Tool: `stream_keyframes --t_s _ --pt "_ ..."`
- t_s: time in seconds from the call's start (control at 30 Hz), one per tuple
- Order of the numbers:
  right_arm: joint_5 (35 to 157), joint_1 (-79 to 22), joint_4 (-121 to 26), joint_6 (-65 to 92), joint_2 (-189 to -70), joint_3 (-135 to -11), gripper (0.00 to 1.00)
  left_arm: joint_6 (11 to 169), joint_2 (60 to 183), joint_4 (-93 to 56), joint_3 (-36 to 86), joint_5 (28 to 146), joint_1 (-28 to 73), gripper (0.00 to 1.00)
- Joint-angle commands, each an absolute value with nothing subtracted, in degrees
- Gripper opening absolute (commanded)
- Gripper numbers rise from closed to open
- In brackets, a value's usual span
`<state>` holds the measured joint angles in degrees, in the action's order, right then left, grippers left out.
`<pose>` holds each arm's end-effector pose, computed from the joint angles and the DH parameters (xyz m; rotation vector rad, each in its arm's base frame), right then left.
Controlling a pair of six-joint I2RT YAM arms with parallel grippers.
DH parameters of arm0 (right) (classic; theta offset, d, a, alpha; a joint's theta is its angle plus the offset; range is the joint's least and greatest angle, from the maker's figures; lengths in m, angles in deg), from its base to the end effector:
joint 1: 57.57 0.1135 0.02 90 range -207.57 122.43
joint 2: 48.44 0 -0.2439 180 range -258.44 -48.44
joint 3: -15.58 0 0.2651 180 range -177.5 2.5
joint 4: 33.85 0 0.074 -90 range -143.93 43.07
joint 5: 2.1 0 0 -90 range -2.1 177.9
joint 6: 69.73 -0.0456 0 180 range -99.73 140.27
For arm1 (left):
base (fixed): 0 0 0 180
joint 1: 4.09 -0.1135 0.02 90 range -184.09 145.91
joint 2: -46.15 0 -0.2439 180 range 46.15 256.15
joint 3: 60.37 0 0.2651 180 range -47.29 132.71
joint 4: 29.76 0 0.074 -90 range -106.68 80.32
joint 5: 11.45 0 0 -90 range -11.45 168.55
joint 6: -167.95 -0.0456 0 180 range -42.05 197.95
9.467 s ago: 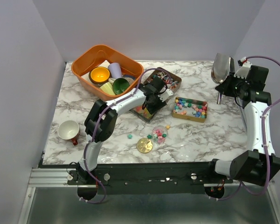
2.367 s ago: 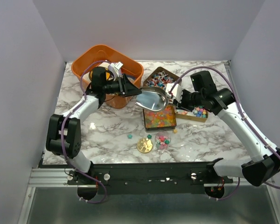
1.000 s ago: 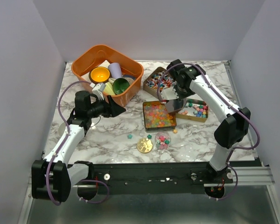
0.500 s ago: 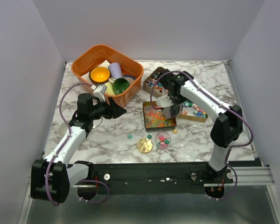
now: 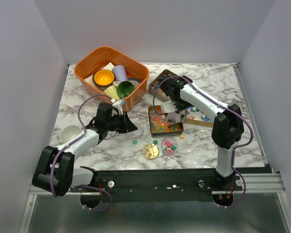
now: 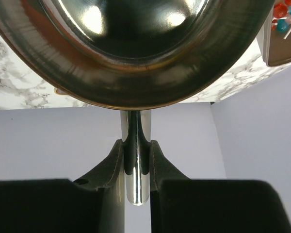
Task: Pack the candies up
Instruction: Scoop the fake candies from the storage box.
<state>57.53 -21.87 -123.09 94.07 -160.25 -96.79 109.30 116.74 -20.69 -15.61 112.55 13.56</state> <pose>0.3207 0.2020 0.2292 2.3590 -1.6782 0.7536 0.2488 -0.1059 0.1641 0.0882 2.2831 -1.1158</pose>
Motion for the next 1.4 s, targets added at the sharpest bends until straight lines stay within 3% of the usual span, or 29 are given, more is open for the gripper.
stream_keyframes --t_s 0.0,0.17,0.63,0.83,1.07,1.37 --pt "58.3 -20.5 -129.6 92.7 -164.3 -99.4 0.01 110.5 119.3 -26.3 -17.4 109.9 15.8 0.1" --pt "60.4 -18.8 -128.2 92.6 -165.7 -99.6 0.01 112.8 124.6 -33.3 -18.9 109.2 18.1 0.02" --pt "67.5 -17.8 -120.4 90.3 -165.5 -90.3 0.01 117.6 142.3 -45.6 -11.7 112.6 27.5 0.0" --pt "76.9 -17.9 -120.1 85.4 -168.3 -91.4 0.01 120.5 147.0 -49.4 -9.8 112.7 28.7 0.0" --pt "90.9 -18.5 -119.3 78.8 -168.3 -91.6 0.01 120.1 148.3 -47.7 -7.4 111.9 28.9 0.0" --pt "93.5 -21.4 -115.3 78.0 -164.8 -87.1 0.01 115.0 144.9 -39.4 -5.0 114.2 27.9 0.0"
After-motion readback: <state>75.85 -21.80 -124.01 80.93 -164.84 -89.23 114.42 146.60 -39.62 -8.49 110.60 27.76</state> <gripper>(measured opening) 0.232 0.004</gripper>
